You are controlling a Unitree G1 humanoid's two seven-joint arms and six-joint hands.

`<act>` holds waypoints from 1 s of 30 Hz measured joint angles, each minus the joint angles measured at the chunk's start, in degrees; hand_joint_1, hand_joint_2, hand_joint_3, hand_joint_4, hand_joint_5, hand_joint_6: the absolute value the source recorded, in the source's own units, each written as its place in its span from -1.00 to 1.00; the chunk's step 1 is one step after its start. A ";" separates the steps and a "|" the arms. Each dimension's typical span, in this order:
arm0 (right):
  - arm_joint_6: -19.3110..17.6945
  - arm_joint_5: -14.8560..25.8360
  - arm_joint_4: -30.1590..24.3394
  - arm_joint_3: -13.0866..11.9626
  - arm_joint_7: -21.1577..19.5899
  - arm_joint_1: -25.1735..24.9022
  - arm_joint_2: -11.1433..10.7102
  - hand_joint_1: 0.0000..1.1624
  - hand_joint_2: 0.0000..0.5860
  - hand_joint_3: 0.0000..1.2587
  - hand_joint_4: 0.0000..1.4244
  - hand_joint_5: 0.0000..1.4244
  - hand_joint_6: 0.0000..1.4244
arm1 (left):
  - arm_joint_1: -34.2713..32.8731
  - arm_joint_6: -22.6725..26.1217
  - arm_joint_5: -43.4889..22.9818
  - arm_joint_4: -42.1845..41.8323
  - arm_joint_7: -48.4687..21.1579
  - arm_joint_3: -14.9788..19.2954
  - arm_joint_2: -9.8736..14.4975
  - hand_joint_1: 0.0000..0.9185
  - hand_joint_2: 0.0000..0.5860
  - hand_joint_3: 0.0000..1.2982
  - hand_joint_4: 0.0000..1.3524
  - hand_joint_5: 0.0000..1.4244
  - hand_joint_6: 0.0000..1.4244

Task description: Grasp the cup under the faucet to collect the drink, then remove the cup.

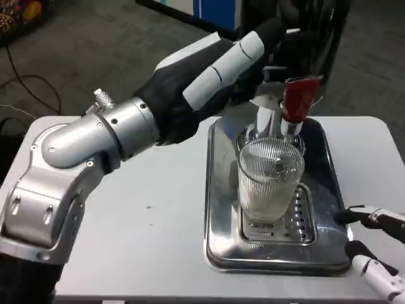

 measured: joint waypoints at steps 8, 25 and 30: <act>-0.25 1.48 -0.01 -1.05 0.01 0.83 0.00 -0.41 0.55 -0.53 -0.78 -0.78 -1.00 | -0.59 -2.81 4.04 2.05 -1.52 -2.22 -0.69 -1.00 -0.60 -0.75 -0.90 -0.77 -0.76; -0.37 3.16 0.00 -1.73 0.01 1.32 0.00 -0.42 0.54 -0.53 -0.78 -0.76 -1.00 | -3.38 -8.69 11.28 2.19 -4.73 -6.90 2.12 -1.00 -0.62 -0.74 -0.89 -0.77 -0.76; -0.18 4.21 0.00 -1.74 0.02 1.17 0.00 -0.42 0.53 -0.53 -0.77 -0.76 -1.00 | -3.83 -10.52 12.96 2.19 -5.16 -8.01 3.01 -1.00 -0.62 -0.74 -0.89 -0.77 -0.76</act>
